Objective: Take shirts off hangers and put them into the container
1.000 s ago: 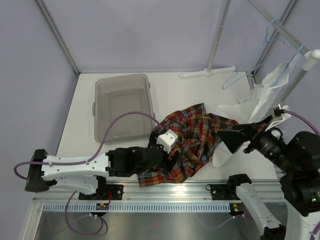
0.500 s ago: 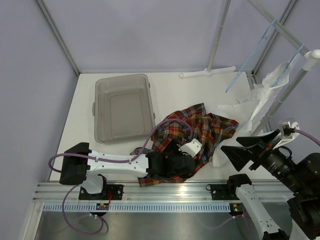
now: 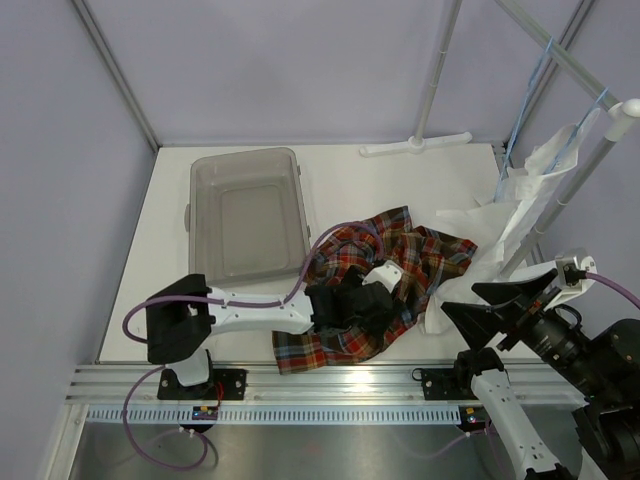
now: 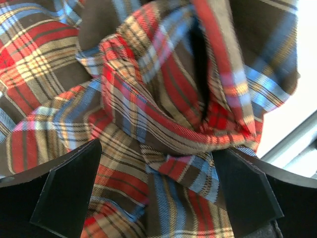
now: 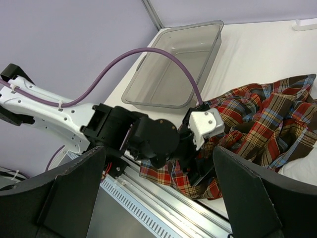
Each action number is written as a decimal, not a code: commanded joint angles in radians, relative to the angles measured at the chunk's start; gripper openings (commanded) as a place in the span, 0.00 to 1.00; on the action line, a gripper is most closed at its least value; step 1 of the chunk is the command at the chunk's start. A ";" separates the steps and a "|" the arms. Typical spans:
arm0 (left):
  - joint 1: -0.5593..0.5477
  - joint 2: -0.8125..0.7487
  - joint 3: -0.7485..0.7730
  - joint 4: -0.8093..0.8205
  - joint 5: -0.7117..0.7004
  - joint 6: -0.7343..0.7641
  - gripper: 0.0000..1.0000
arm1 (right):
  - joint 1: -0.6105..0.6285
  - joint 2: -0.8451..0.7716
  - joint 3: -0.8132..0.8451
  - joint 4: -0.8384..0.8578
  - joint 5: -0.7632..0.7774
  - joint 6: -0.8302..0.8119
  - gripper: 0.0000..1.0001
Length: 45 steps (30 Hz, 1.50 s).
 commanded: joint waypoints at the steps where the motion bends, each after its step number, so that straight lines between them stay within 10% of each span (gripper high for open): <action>1: 0.051 0.004 0.005 0.099 0.066 0.011 0.99 | 0.007 -0.013 -0.015 0.005 -0.017 -0.018 0.99; 17: 0.179 0.233 0.067 0.188 0.396 -0.043 0.94 | 0.007 -0.041 -0.092 0.057 -0.005 -0.008 1.00; 25: 0.208 0.184 0.004 0.249 0.433 -0.047 0.00 | 0.007 -0.059 -0.089 0.052 0.002 -0.002 0.99; 45: 0.347 -0.293 0.295 0.159 0.163 0.296 0.00 | 0.007 -0.061 0.046 0.009 0.044 0.021 0.99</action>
